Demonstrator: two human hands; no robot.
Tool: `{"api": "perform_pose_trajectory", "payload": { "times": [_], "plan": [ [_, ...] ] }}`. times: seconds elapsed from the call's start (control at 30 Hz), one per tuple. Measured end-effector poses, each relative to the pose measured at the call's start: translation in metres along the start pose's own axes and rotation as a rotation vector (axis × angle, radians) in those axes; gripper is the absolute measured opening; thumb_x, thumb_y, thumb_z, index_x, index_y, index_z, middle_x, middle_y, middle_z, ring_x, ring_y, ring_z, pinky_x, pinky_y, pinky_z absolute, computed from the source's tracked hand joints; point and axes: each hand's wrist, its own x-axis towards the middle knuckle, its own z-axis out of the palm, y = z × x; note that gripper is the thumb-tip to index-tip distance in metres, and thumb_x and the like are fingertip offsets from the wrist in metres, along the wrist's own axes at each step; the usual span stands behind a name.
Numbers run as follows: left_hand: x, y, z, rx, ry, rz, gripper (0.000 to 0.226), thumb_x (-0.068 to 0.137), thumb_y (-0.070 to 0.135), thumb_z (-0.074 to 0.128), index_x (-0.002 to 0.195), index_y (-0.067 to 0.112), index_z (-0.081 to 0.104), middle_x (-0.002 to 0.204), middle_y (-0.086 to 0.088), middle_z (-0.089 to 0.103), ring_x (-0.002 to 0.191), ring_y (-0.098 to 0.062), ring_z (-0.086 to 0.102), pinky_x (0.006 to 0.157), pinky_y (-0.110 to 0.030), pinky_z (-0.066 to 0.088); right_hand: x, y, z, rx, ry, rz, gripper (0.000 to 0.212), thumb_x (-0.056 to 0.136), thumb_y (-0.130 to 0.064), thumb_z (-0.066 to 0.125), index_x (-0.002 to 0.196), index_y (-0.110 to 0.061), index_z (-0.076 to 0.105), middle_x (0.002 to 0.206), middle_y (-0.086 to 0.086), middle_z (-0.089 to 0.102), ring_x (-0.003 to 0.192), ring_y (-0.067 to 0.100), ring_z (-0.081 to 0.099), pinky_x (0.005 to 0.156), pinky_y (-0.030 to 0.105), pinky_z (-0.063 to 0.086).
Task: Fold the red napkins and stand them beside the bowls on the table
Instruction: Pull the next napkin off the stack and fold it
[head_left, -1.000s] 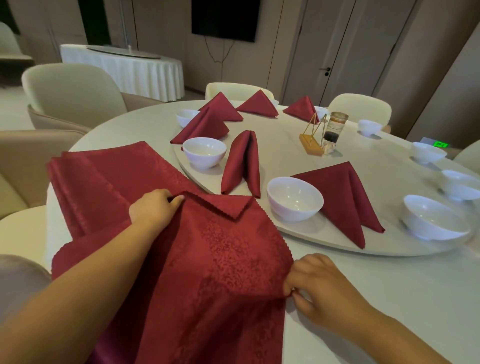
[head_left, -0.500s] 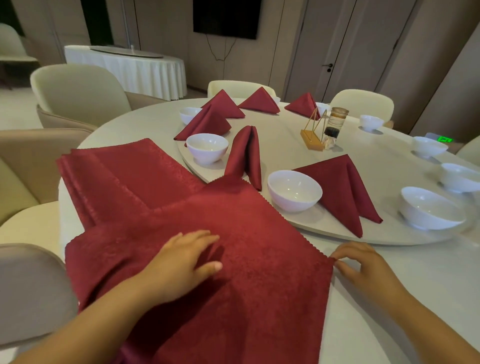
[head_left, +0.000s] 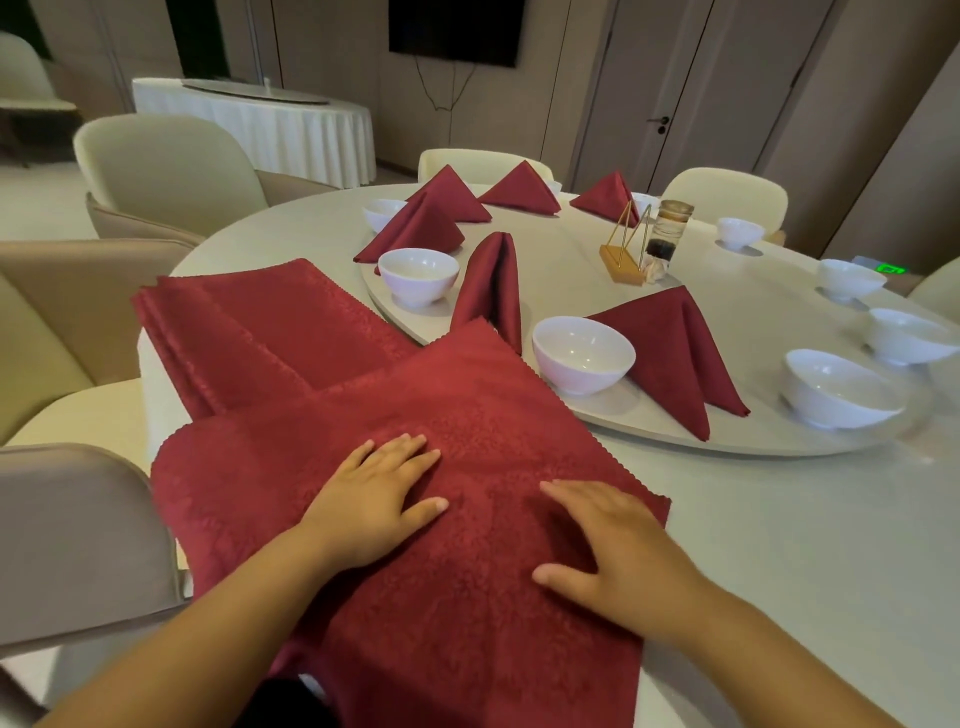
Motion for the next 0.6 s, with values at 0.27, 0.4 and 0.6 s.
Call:
{"api": "perform_pose_trajectory", "payload": {
  "times": [0.27, 0.4, 0.6],
  "plan": [
    [-0.001, 0.003, -0.002, -0.009, 0.014, -0.005, 0.108, 0.049, 0.071, -0.011, 0.146, 0.032, 0.013, 0.155, 0.011, 0.004, 0.141, -0.003, -0.001, 0.111, -0.023, -0.007, -0.006, 0.012, 0.017, 0.007, 0.197, 0.019, 0.040, 0.069, -0.046, 0.046, 0.093, -0.022, 0.068, 0.090, -0.009, 0.063, 0.086, 0.007, 0.049, 0.076, 0.020, 0.033],
    [-0.001, 0.004, -0.002, -0.014, 0.027, -0.016, 0.110, 0.048, 0.073, -0.010, 0.146, 0.032, 0.015, 0.155, 0.011, 0.006, 0.141, -0.003, 0.000, 0.111, -0.022, -0.006, -0.015, 0.033, 0.012, 0.007, 0.429, -0.027, 0.019, 0.069, -0.033, 0.050, 0.065, -0.019, 0.063, 0.063, -0.017, 0.056, 0.070, 0.009, 0.045, 0.059, 0.012, 0.030],
    [0.003, 0.004, -0.003, 0.077, -0.081, -0.017, 0.078, 0.083, 0.072, 0.004, 0.147, 0.028, 0.002, 0.156, 0.006, -0.004, 0.142, -0.008, -0.006, 0.112, -0.029, -0.007, -0.032, 0.080, -0.004, 0.236, 0.573, 0.427, 0.020, 0.081, -0.003, 0.064, 0.069, -0.017, 0.056, 0.066, -0.005, 0.055, 0.076, 0.024, 0.051, 0.068, 0.023, 0.033]
  ]
}}
